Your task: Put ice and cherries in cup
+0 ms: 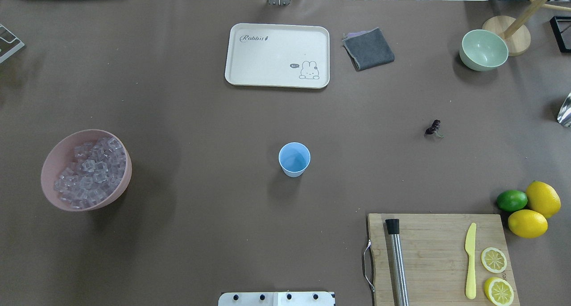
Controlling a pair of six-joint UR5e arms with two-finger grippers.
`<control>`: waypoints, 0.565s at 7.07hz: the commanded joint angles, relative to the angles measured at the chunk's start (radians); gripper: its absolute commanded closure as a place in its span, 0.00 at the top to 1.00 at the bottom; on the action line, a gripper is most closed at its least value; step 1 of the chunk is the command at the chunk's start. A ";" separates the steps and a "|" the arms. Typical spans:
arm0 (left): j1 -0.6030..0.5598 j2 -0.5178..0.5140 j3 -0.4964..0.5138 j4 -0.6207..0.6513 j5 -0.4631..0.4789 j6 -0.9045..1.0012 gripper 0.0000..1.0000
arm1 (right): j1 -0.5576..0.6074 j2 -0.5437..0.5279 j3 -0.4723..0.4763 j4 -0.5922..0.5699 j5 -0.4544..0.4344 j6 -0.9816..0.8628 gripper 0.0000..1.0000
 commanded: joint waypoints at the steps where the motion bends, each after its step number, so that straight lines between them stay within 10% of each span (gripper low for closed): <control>1: -0.001 -0.001 -0.001 0.002 0.035 -0.003 0.98 | 0.005 -0.008 0.007 0.002 -0.002 -0.007 1.00; 4: -0.002 -0.001 -0.001 0.003 0.035 -0.003 0.98 | 0.005 0.003 0.004 0.002 -0.002 -0.004 1.00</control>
